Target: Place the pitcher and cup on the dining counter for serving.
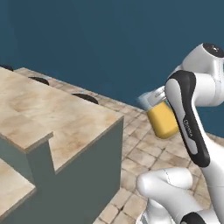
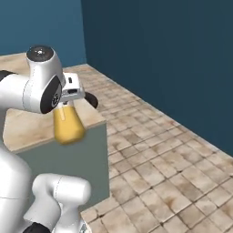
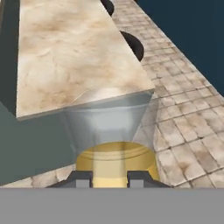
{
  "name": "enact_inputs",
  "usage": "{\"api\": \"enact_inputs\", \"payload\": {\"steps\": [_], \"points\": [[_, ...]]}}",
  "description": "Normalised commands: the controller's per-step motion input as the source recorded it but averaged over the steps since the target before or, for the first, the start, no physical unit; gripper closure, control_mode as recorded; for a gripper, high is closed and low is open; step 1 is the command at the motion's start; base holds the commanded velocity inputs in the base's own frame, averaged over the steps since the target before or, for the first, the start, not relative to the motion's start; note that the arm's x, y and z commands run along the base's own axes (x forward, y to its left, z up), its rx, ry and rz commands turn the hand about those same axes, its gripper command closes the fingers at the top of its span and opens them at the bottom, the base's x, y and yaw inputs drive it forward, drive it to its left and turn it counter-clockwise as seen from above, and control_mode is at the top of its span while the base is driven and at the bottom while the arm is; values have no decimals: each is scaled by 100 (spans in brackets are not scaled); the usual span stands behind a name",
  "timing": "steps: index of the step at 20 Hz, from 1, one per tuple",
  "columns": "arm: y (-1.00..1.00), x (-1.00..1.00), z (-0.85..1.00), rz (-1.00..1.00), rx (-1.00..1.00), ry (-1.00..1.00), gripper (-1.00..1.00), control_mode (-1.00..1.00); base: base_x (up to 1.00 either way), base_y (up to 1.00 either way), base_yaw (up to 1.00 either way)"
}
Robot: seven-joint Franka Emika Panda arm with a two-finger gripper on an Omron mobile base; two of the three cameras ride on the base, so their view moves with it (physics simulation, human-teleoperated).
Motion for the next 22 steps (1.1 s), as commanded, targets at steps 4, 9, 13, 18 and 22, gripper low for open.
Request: {"api": "enact_inputs", "payload": {"steps": [4,9,13,18,22], "points": [[0,0,0,0,0,0,100,100,100,-79,46],[0,0,0,0,0,0,100,100,88,-64,46],[13,51,-5,34,11,0,100,-100,16,0,12],[63,95,-10,48,15,0,100,-100,0,0,0],[73,100,-6,47,13,0,100,-100,0,0,0]]}}
